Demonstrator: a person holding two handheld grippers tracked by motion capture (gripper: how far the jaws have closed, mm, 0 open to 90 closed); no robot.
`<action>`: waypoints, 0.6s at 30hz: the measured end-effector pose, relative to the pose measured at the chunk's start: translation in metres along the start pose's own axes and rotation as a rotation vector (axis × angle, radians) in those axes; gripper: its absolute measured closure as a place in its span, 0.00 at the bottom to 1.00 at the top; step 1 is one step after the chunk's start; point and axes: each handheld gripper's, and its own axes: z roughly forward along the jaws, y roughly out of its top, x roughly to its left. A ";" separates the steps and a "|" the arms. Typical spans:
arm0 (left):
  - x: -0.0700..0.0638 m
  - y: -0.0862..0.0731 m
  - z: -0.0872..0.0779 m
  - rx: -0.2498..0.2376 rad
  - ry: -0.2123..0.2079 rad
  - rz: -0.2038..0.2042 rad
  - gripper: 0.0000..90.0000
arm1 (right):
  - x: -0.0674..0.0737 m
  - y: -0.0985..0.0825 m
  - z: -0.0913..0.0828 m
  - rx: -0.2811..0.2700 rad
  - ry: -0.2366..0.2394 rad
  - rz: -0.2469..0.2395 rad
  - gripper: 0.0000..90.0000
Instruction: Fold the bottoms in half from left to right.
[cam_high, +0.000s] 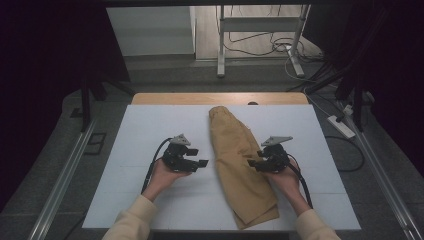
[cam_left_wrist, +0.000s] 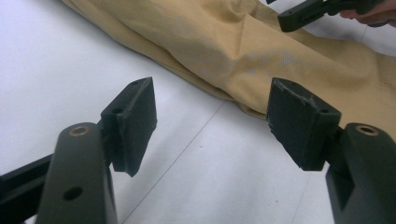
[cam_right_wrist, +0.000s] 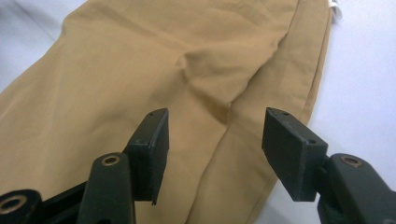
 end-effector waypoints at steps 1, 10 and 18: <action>0.000 0.000 0.000 0.000 -0.001 0.000 0.36 | -0.001 0.001 0.002 0.007 0.000 0.002 0.46; 0.001 -0.001 -0.002 -0.010 0.000 -0.005 0.36 | -0.007 0.013 0.023 0.026 0.001 0.007 0.54; 0.004 -0.002 -0.005 -0.017 0.007 -0.008 0.35 | -0.007 0.016 0.028 0.019 0.025 -0.017 0.92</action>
